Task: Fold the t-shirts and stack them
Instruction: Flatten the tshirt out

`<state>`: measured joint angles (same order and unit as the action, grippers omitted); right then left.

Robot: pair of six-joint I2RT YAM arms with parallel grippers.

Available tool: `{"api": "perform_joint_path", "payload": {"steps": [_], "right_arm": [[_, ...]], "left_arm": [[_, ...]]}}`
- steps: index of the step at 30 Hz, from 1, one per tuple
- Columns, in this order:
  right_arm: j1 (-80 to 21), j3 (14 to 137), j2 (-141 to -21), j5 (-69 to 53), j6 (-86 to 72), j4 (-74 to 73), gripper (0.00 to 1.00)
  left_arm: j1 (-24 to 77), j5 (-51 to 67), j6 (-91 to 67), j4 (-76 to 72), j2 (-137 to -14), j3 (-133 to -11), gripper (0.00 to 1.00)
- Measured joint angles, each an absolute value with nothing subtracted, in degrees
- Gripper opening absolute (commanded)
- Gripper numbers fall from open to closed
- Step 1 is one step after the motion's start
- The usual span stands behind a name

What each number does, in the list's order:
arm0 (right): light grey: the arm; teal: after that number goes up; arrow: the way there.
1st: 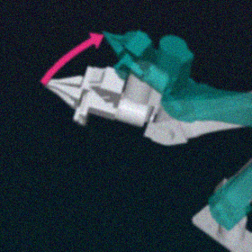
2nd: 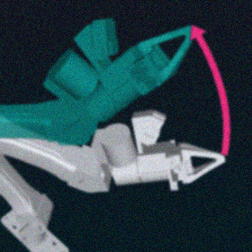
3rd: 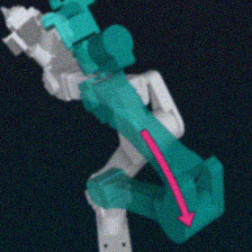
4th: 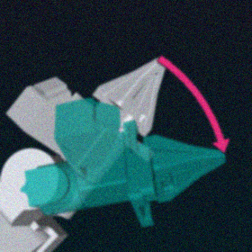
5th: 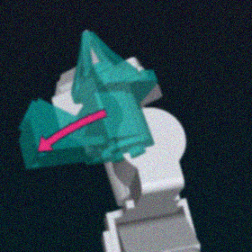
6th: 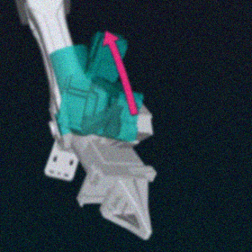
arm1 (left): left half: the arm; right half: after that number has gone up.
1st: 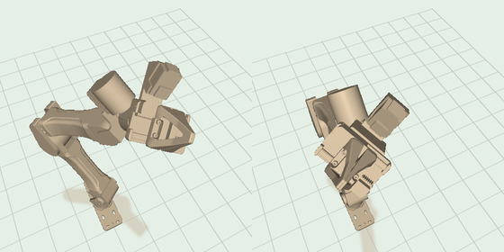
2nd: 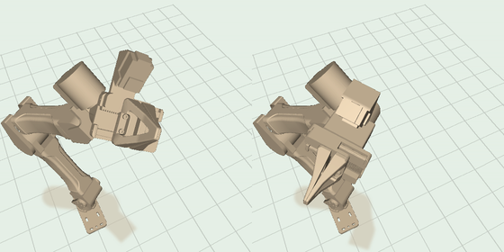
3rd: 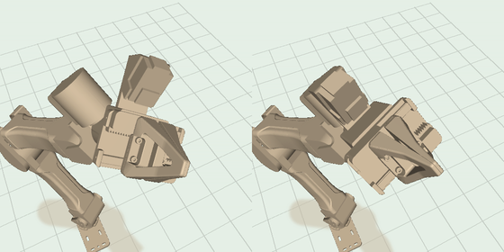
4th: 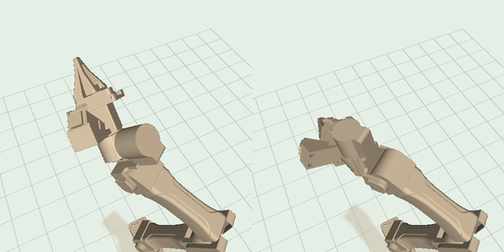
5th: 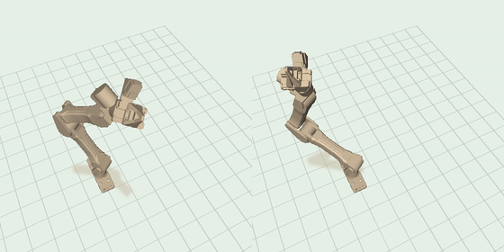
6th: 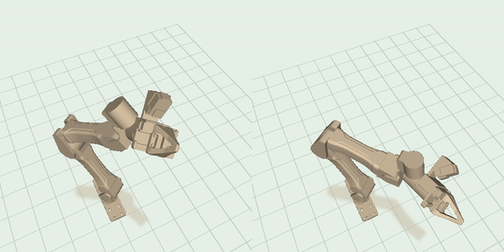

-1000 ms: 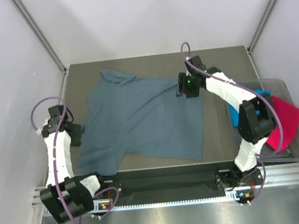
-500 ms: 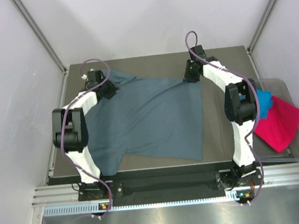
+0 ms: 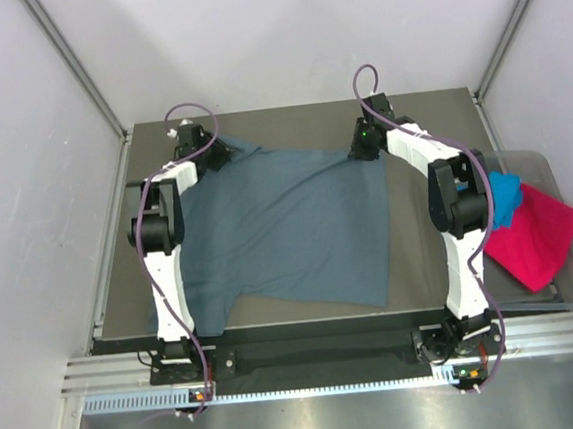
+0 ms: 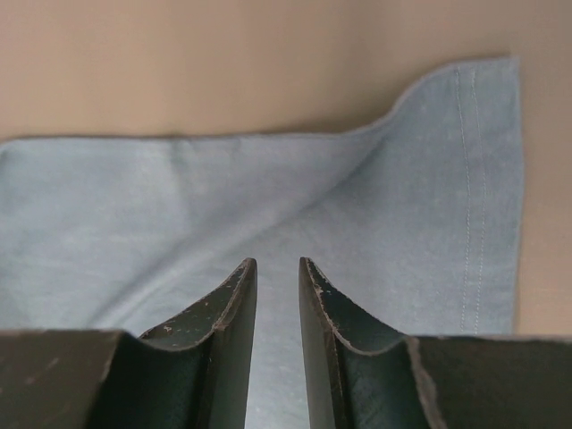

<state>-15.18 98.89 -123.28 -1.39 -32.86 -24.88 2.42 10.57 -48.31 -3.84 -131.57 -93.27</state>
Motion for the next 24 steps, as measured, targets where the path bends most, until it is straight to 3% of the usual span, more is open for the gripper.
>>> {"api": "perform_joint_path", "payload": {"steps": [6, 14, 24], "right_arm": [[-15.0, 97.1, -123.3, -1.6, -33.1, -24.1, 0.26], [-14.7, 95.9, -123.3, -1.7, -32.6, -23.7, 0.27], [-14.3, 95.9, -123.3, -3.1, -32.6, -23.8, 0.27]], "left_arm": [[1.9, 17.3, -51.0, -13.1, -139.5, -100.3, 0.44], [2.0, 26.0, -54.7, -23.0, -158.0, -126.1, 0.50], [3.5, 26.4, -56.4, -27.2, -158.0, -136.4, 0.53]]}}
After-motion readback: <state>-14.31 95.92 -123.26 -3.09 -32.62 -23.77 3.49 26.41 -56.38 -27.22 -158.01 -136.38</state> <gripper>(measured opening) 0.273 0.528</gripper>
